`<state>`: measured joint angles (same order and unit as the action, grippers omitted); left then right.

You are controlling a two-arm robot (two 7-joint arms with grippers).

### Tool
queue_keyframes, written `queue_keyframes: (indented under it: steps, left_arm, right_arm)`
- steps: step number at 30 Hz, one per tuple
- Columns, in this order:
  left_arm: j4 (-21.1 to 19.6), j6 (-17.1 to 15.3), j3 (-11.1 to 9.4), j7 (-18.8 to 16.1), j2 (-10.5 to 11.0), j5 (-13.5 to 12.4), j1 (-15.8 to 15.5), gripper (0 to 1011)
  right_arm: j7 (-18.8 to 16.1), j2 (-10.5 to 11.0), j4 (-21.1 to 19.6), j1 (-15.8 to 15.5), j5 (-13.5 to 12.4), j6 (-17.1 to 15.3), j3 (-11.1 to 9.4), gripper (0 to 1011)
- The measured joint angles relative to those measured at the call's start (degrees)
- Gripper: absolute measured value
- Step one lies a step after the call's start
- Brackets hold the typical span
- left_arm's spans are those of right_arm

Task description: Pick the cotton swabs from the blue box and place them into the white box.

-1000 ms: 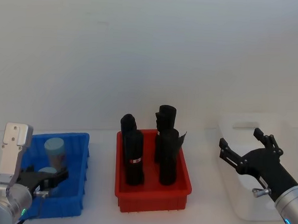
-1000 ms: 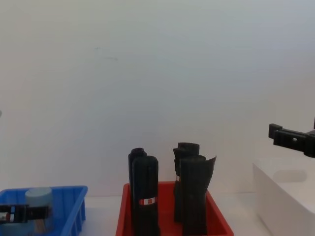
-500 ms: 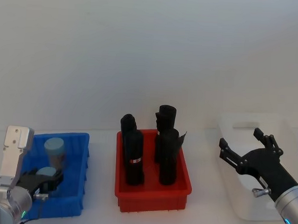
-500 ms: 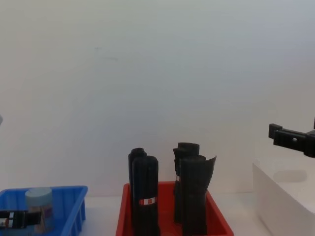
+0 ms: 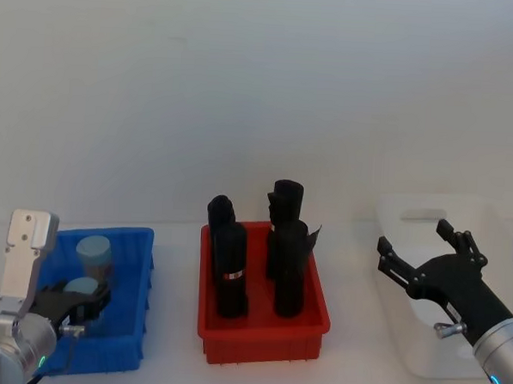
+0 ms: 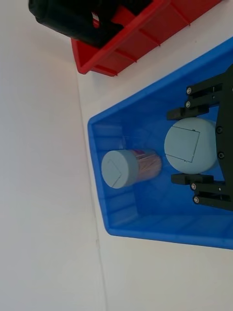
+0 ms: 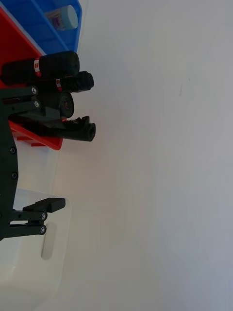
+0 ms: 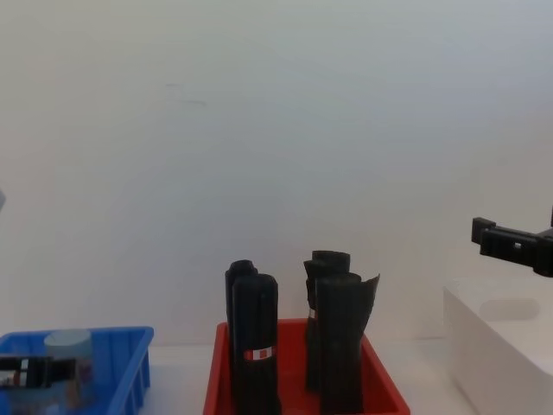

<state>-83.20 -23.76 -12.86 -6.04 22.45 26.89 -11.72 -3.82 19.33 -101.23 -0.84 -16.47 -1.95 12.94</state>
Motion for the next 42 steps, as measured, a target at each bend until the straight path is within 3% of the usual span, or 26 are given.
queue_keyframes:
  steps: [11, 20, 30, 42]
  left_arm:
    - [-4.68, 0.02, 0.46, 2.11, 0.53, -1.6, -0.55, 669]
    - [-8.15, -2.94, 0.56, 6.2, 0.85, -3.61, -2.57, 669]
    - [-9.6, -8.38, -0.01, 13.85, 0.63, -6.91, -6.66, 669]
    - [-8.38, -12.27, -1.16, 21.89, -0.74, -9.2, -11.58, 669]
  right_arm:
    - [-0.01, 0.0, 0.0, 0.0, 0.0, 0.0, 0.0, 1001]
    - [0.0, 0.0, 0.0, 0.0, 0.0, 0.0, 0.0, 1002]
    - [0.0, 0.0, 0.0, 0.0, 0.0, 0.0, 0.0, 1002]
    - [-0.01, 0.0, 0.0, 0.0, 0.0, 0.0, 0.0, 1002]
